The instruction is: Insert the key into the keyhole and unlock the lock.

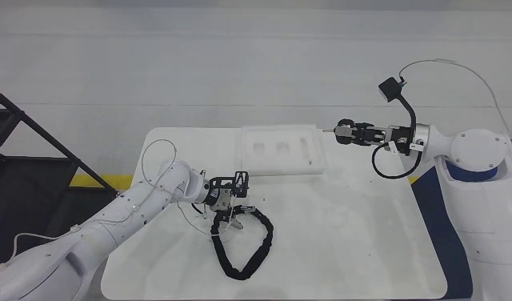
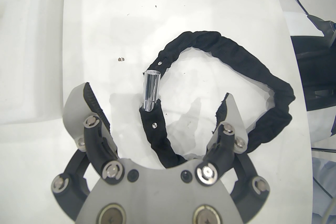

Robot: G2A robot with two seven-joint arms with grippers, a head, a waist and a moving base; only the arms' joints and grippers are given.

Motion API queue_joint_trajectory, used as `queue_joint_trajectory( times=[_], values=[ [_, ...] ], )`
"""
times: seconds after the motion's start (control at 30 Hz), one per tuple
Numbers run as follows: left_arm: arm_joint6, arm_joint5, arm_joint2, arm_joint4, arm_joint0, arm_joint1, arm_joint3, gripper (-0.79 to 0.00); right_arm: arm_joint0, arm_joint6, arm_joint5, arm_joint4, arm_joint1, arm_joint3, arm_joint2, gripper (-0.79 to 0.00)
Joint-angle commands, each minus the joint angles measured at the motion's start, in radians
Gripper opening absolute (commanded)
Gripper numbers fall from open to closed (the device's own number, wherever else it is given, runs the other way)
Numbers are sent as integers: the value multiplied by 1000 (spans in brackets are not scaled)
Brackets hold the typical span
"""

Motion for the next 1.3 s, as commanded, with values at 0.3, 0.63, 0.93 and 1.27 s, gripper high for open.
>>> queue_joint_trajectory(
  times=[0.3,0.63,0.93,1.27],
  values=[
    [0,0,0,0,0,0,0,0,0,0,0,0,0,0,0,-785],
    [0,0,0,0,0,0,0,0,0,0,0,0,0,0,0,-785],
    [0,0,0,0,0,0,0,0,0,0,0,0,0,0,0,-785],
    [9,12,-14,26,21,2,4,0,0,0,0,0,0,0,0,-785]
  ],
)
